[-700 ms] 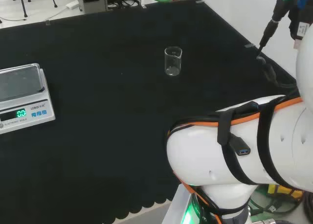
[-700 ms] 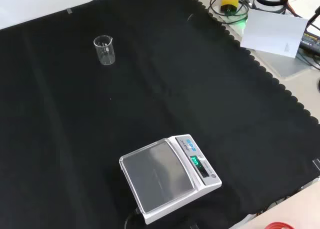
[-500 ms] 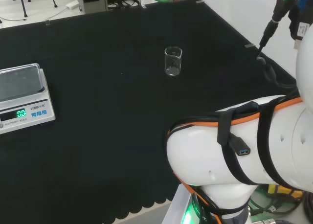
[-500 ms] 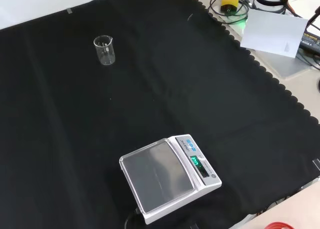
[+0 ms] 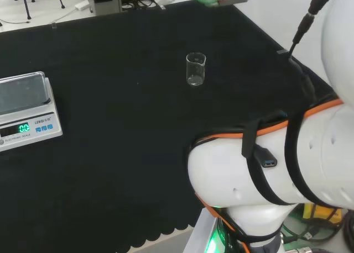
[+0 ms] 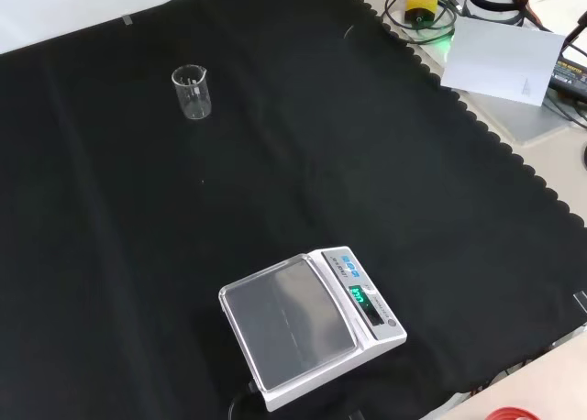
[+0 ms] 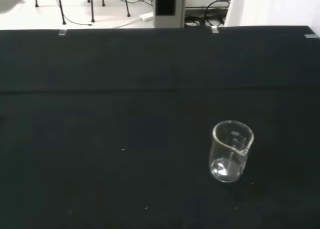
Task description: Pick up the beaker.
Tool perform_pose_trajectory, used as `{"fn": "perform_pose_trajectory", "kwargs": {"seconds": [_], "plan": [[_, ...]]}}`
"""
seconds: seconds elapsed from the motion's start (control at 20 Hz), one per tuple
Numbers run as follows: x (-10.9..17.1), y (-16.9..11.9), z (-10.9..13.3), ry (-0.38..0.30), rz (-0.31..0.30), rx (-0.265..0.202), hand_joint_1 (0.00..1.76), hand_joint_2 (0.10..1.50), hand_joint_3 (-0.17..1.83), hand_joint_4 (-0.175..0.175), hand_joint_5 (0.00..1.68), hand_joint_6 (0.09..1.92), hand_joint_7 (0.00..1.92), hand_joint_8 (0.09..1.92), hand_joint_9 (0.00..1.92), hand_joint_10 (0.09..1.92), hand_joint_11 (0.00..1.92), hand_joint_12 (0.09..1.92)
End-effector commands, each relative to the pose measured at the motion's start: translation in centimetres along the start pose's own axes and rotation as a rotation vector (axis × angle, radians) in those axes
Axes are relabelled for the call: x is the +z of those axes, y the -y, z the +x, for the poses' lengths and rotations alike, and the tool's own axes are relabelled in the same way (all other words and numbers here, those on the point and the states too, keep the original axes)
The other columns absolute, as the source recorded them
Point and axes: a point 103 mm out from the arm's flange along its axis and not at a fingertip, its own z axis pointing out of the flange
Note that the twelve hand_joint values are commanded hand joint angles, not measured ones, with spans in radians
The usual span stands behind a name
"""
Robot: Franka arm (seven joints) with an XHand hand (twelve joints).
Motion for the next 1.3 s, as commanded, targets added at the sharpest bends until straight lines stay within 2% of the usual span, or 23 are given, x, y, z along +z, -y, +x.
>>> {"fn": "perform_pose_trajectory", "kwargs": {"seconds": [0.05, 0.2, 0.45, 0.65, 0.8, 0.95, 1.3], "plan": [[7.9, -5.3, -6.8, 0.04, -0.047, 0.038, 0.61, 0.67, 0.21, -0.027, 0.13, 0.15, 0.18, 0.77, 0.31, 0.85, 0.0, 1.53], [10.8, -7.6, -7.0, 0.057, -0.055, 0.057, 0.62, 0.67, 0.2, -0.022, 0.11, 0.11, 0.15, 0.78, 0.29, 0.85, 0.0, 1.52], [15.6, -11.3, -3.4, 0.095, -0.01, 0.05, 0.62, 0.67, 0.18, -0.01, 0.07, 0.09, 0.08, 0.77, 0.24, 0.87, 0.0, 1.48], [19.2, -13.3, -0.7, 0.111, 0.095, 0.034, 0.62, 0.68, 0.17, 0.002, 0.04, 0.09, 0.03, 0.75, 0.19, 0.87, 0.0, 1.46], [21.6, -14.4, -0.1, 0.107, 0.149, 0.033, 0.62, 0.68, 0.15, 0.01, 0.02, 0.09, 0.0, 0.72, 0.16, 0.89, 0.0, 1.45], [23.4, -15.4, -1.2, 0.097, 0.195, 0.057, 0.63, 0.68, 0.15, 0.015, 0.0, 0.09, 0.0, 0.66, 0.14, 0.89, 0.0, 1.44], [23.8, -16.9, -5.9, 0.119, 0.199, 0.125, 0.63, 0.68, 0.13, 0.024, 0.0, 0.09, 0.0, 0.59, 0.11, 0.89, 0.0, 1.43]]}}
